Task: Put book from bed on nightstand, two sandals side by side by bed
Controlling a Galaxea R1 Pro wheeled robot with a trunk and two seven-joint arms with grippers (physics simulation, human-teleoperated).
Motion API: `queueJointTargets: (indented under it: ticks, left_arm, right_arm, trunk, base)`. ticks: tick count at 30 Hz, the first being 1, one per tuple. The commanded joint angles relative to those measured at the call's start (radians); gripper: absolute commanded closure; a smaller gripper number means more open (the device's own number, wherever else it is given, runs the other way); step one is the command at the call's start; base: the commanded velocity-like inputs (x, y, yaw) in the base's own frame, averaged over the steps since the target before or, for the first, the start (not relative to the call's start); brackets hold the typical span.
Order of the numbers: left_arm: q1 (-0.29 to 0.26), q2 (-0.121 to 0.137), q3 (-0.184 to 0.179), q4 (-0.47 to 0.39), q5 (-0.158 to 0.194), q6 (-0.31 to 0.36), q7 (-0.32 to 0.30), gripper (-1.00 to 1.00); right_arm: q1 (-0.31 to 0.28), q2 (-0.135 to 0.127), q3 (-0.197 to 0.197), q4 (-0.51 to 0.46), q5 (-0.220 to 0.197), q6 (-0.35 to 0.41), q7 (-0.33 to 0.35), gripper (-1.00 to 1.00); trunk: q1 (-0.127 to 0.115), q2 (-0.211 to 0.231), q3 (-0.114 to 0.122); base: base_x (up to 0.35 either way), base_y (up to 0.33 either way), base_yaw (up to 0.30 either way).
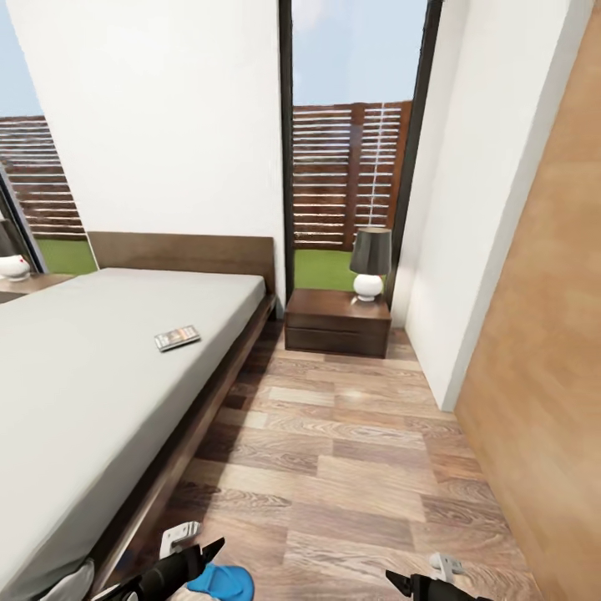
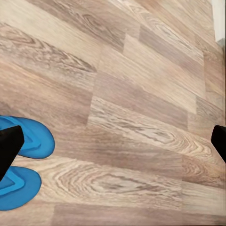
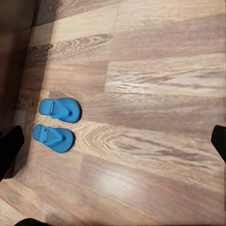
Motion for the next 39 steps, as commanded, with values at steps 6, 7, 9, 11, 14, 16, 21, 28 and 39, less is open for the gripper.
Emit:
queueJointTargets:
  ticks: [6, 7, 9, 11, 14, 16, 21, 28, 39]
  left_arm:
    - [0.0, 0.0, 0.002, 0.0, 0.007, 0.004, -0.005, -1.0]
    - [0.0, 0.0, 0.002, 0.0, 0.007, 0.004, -0.005, -1.0]
    - [0.0, 0.0, 0.002, 0.0, 0.007, 0.004, -0.005, -1.0]
    - [0.0, 0.0, 0.002, 0.0, 0.007, 0.004, -0.005, -1.0]
    - [0.0, 0.0, 0.002, 0.0, 0.007, 0.004, -0.005, -1.0]
    - [0.0, 0.0, 0.002, 0.0, 0.007, 0.004, -0.005, -1.0]
    - [0.0, 0.0, 0.002, 0.0, 0.007, 0.004, -0.005, -1.0]
    - [0.0, 0.0, 0.002, 0.0, 0.007, 0.004, -0.005, -1.0]
    - [0.0, -0.001, 0.002, 0.0, 0.007, 0.004, 0.049, -1.0]
  right_arm:
    - [-0.001, 0.0, -0.002, 0.001, -0.002, 0.0, 0.004, -1.0]
    - [-0.001, 0.0, -0.002, 0.001, -0.002, 0.0, 0.004, -1.0]
    - [-0.001, 0.0, -0.002, 0.001, -0.002, 0.0, 0.004, -1.0]
    - [-0.001, 0.0, -0.002, 0.001, -0.002, 0.0, 0.004, -1.0]
    - [-0.001, 0.0, -0.002, 0.001, -0.002, 0.0, 0.004, -1.0]
    - [-0.001, 0.0, -0.002, 0.001, -0.002, 0.0, 0.004, -1.0]
    - [-0.001, 0.0, -0.002, 0.001, -0.002, 0.0, 0.004, -1.0]
    - [-0.001, 0.0, -0.002, 0.001, -0.002, 0.0, 0.004, -1.0]
    - [-0.001, 0.0, -0.002, 0.001, -0.002, 0.0, 0.004, -1.0]
  trunk:
    - [0.0, 0.0, -0.001]
    - [0.0, 0.0, -0.001]
    - [0.0, 0.0, -0.001]
    - [0.0, 0.0, -0.001]
    - [0.0, 0.0, -0.001]
    - [0.0, 0.0, -0.001]
    - [0.0, 0.0, -0.001]
    - [0.0, 0.0, -0.001]
    - [0.0, 0.0, -0.001]
  base:
    - [0.0, 0.0, -0.221]
    - [0.0, 0.0, -0.218]
    - [0.0, 0.0, -0.217]
    - [0.0, 0.0, -0.215]
    - [0.0, 0.0, -0.212]
    - [0.0, 0.0, -0.21]
    - [0.0, -0.005, -0.106]
    - [0.082, -0.183, -0.008]
    - [0.111, -0.163, -0.089]
